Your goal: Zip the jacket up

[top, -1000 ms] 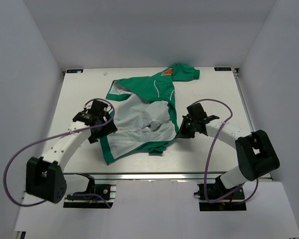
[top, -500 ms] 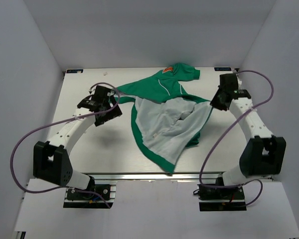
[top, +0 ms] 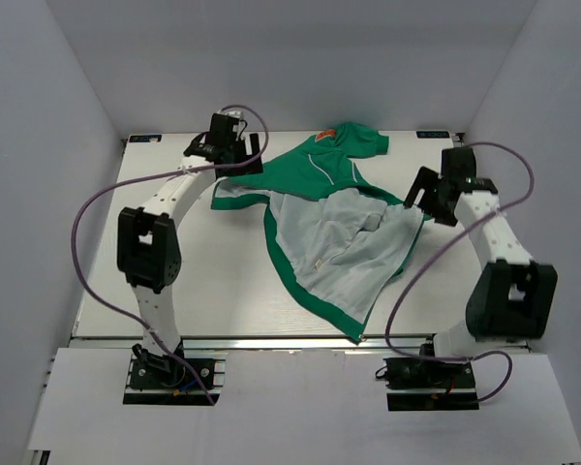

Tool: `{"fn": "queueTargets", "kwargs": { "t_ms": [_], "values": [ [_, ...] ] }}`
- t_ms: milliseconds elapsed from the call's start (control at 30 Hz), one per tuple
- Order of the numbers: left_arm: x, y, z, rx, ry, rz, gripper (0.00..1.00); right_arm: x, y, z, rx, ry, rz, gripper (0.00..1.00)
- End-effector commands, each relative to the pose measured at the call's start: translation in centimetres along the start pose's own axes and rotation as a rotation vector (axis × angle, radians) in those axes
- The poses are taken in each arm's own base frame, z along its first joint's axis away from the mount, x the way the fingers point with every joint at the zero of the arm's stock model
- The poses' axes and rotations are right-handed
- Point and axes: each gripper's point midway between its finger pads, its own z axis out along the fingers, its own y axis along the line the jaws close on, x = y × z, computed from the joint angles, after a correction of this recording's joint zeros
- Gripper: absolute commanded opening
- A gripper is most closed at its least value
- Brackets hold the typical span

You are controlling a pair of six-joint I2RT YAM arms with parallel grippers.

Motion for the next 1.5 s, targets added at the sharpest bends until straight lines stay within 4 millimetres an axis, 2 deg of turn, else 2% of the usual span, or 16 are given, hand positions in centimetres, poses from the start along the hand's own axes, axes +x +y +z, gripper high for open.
{"fn": "queueTargets", "kwargs": {
  "t_ms": [0,33,100,133,167,333,600,700,733,900,1000,1067,1267,1300,1367,1467],
  "values": [
    [-5.8,-5.1,1.0,0.236,-0.145,0.153,0.98,5.7,3.3,-2.6,-0.221,0.041,-0.042,0.89],
    [-4.6,-5.5,4.1,0.251,-0.100,0.159,0.98,6.7,4.5,-2.9,-0.278,0.044,-0.062,0.89],
    [-6.5,-7.0,5.8,0.294,-0.125,0.151,0.98,10.4,6.2,-3.1,-0.319,0.105,-0.109,0.89],
    [-4.1,-6.8,9.7,0.288,-0.054,0.147,0.98,11.5,7.0,-3.1,-0.340,0.131,-0.126,0.89],
    [-6.4,-7.8,9.6,0.310,-0.102,0.145,0.98,12.6,7.5,-2.7,-0.347,0.162,-0.138,0.89],
    [-0.7,-6.9,14.5,0.295,0.043,0.084,0.98,14.1,8.8,0.5,-0.312,0.241,-0.143,0.89],
    [7.5,-2.2,12.8,0.135,0.214,0.026,0.98,11.5,7.2,8.4,-0.079,0.355,-0.105,0.89],
    [10.8,-1.2,10.9,0.097,0.319,-0.031,0.98,7.7,5.8,11.5,0.023,0.317,-0.088,0.89],
    [14.1,-0.2,10.1,0.073,0.398,-0.048,0.98,4.2,6.9,11.9,0.002,0.253,-0.085,0.89],
    [19.5,0.7,4.7,0.076,0.508,-0.148,0.98,-0.7,8.1,15.1,-0.031,0.212,-0.147,0.89],
    [17.8,1.7,2.6,0.017,0.429,-0.161,0.98,-2.2,9.6,13.3,-0.094,0.176,-0.203,0.89],
    [14.1,1.8,2.7,-0.015,0.307,-0.169,0.98,-3.9,10.3,10.3,-0.134,0.090,-0.221,0.89],
    [5.9,0.5,1.8,-0.042,0.175,-0.167,0.98,-1.8,6.6,2.9,-0.109,0.021,-0.203,0.89],
    [5.0,0.5,1.1,-0.043,0.151,-0.167,0.98,0.5,5.0,3.1,-0.079,0.067,-0.181,0.89],
    [4.0,1.0,-1.2,-0.064,0.111,-0.179,0.98,1.2,3.3,1.1,-0.080,0.039,-0.138,0.89],
    [6.5,2.4,-4.2,-0.116,0.144,-0.227,0.98,4.9,0.1,0.9,-0.066,0.075,-0.084,0.89]
  ]
}}
